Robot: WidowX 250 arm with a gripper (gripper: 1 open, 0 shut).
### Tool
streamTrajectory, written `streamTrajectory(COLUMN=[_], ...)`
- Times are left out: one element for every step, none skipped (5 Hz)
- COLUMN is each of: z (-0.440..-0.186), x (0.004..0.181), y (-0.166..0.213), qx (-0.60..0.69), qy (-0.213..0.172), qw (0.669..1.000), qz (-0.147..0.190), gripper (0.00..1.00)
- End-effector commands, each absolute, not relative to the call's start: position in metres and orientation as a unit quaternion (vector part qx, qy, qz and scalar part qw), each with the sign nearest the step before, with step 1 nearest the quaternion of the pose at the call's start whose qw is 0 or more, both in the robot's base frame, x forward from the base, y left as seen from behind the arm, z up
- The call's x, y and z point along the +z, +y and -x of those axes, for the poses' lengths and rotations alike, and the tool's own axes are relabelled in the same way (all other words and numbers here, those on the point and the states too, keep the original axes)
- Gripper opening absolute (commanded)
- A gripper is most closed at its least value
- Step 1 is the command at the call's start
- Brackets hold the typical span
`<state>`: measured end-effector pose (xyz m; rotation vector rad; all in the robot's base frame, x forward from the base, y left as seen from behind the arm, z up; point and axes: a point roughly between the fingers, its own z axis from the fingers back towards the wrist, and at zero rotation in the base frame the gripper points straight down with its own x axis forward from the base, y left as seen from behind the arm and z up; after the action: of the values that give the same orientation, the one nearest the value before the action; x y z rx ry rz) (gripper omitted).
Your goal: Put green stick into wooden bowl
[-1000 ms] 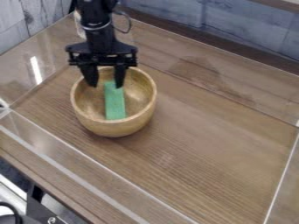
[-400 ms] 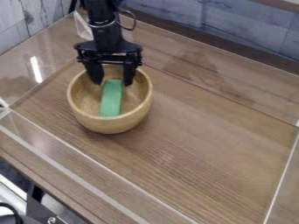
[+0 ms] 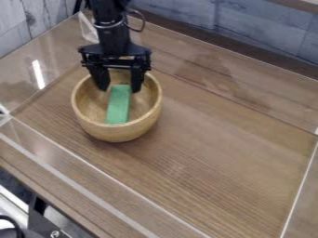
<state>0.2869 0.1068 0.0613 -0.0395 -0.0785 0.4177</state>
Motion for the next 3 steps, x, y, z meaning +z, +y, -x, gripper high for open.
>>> streamTrajectory(z=[-0.289, -0.284, -0.292], x=[0.087, 0.094, 0.106], y=[0.100, 0.086, 0.080], qx=[0.174, 0.136, 0.144], qy=[-0.069, -0.066, -0.065], qw=[0.982, 0.988, 0.987], qz=[0.021, 0.026, 0.026], gripper=[1.00, 1.00, 1.00])
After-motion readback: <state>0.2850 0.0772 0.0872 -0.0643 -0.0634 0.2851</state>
